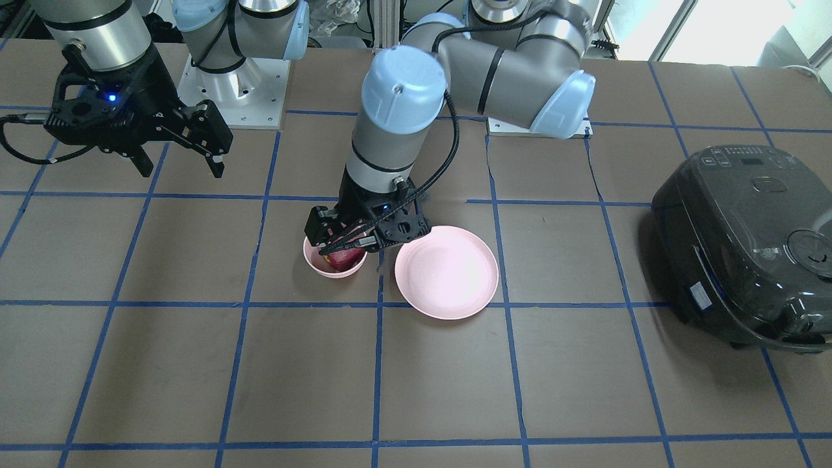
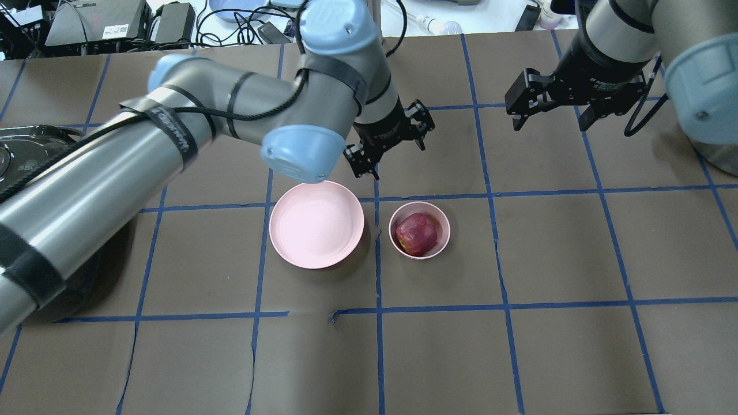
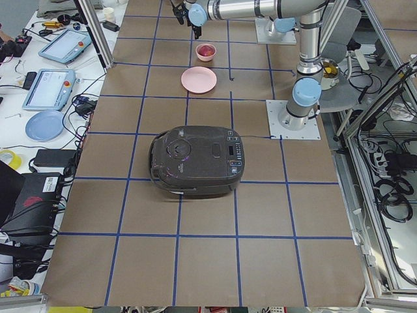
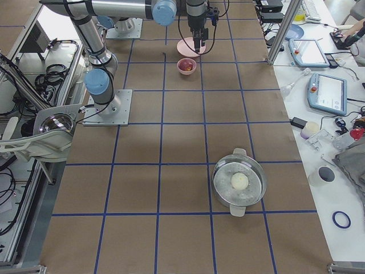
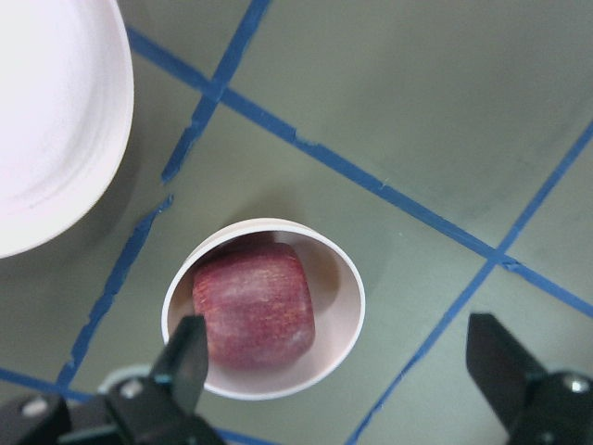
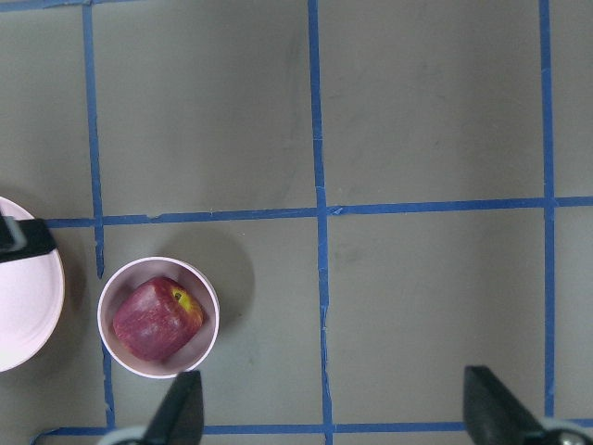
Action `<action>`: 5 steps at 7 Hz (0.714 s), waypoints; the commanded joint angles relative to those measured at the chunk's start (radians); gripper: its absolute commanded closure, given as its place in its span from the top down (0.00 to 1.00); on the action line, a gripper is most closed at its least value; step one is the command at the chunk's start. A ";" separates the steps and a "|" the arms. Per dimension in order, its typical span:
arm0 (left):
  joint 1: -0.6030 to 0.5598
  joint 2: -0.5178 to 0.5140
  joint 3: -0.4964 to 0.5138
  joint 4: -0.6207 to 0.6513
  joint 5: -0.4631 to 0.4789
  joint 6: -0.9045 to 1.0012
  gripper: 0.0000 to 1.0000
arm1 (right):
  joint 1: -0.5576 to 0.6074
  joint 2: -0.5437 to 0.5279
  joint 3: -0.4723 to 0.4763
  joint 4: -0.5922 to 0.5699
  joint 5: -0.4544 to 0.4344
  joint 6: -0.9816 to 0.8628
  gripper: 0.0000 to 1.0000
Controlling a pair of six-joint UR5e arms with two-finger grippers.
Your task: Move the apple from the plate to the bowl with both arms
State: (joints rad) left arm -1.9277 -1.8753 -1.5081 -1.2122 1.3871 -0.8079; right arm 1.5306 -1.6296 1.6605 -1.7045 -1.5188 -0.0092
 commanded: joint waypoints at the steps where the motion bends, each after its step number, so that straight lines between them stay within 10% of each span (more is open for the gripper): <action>1: 0.103 0.152 0.089 -0.319 0.062 0.292 1.00 | 0.005 0.002 -0.005 0.008 -0.003 0.000 1.00; 4: 0.231 0.302 -0.019 -0.426 0.116 0.714 1.00 | 0.002 0.001 -0.031 0.060 -0.012 0.001 1.00; 5: 0.240 0.338 -0.043 -0.420 0.265 0.728 1.00 | -0.004 0.002 -0.031 0.062 -0.011 0.000 1.00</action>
State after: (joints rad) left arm -1.7100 -1.5865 -1.5116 -1.6297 1.5306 -0.1405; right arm 1.5306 -1.6286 1.6311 -1.6504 -1.5296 -0.0082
